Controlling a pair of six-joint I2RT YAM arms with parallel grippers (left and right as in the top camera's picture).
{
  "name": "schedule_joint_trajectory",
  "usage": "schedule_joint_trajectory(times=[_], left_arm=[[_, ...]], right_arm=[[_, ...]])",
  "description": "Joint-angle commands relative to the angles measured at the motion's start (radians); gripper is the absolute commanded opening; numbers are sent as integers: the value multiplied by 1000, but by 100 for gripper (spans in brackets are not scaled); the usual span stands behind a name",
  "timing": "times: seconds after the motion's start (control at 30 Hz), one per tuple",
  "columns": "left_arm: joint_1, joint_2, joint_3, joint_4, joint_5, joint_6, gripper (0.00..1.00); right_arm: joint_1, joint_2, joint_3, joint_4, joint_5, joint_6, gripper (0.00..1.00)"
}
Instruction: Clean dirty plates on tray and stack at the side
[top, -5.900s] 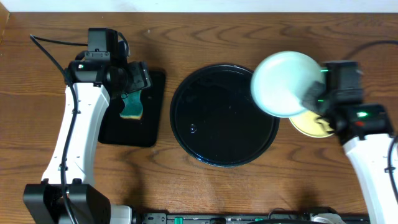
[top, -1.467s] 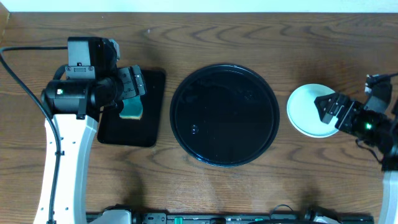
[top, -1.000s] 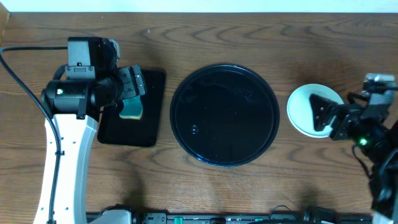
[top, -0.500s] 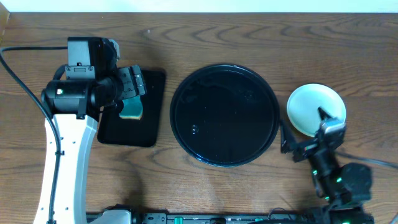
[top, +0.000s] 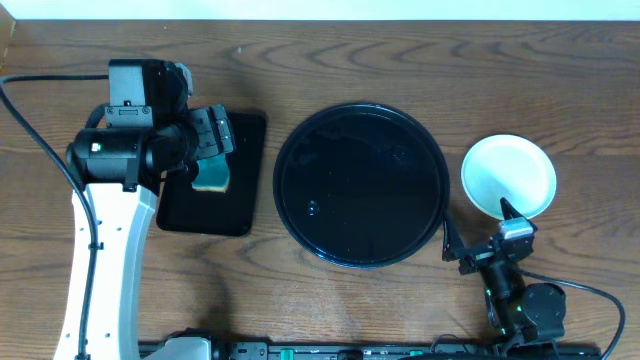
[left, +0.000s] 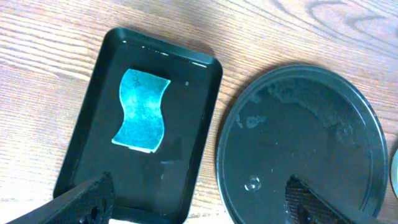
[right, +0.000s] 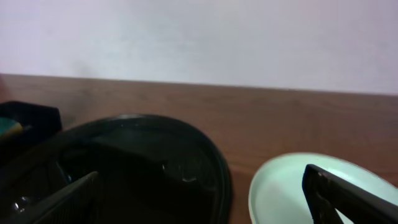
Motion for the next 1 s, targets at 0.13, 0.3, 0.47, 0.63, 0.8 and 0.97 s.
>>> schedule_joint_trajectory(times=[0.13, 0.3, 0.47, 0.63, 0.8, 0.97], left_arm=[[3, 2, 11, -3, -12, 13, 88], [3, 2, 11, -3, -12, 13, 88], [3, 2, 11, -3, -13, 13, 88], [3, 2, 11, -3, -12, 13, 88], [2, -30, 7, -2, -13, 13, 88], [2, -171, -22, -7, -16, 87, 89]], right_arm=[[-7, -9, -2, -6, 14, -9, 99], [-7, -9, -2, -6, 14, -9, 99], [-7, -9, -2, -6, 14, -9, 99], [-7, -9, -2, -6, 14, -9, 99], [-7, -9, -2, -6, 13, -9, 99], [-7, -9, -2, -6, 14, -9, 99]])
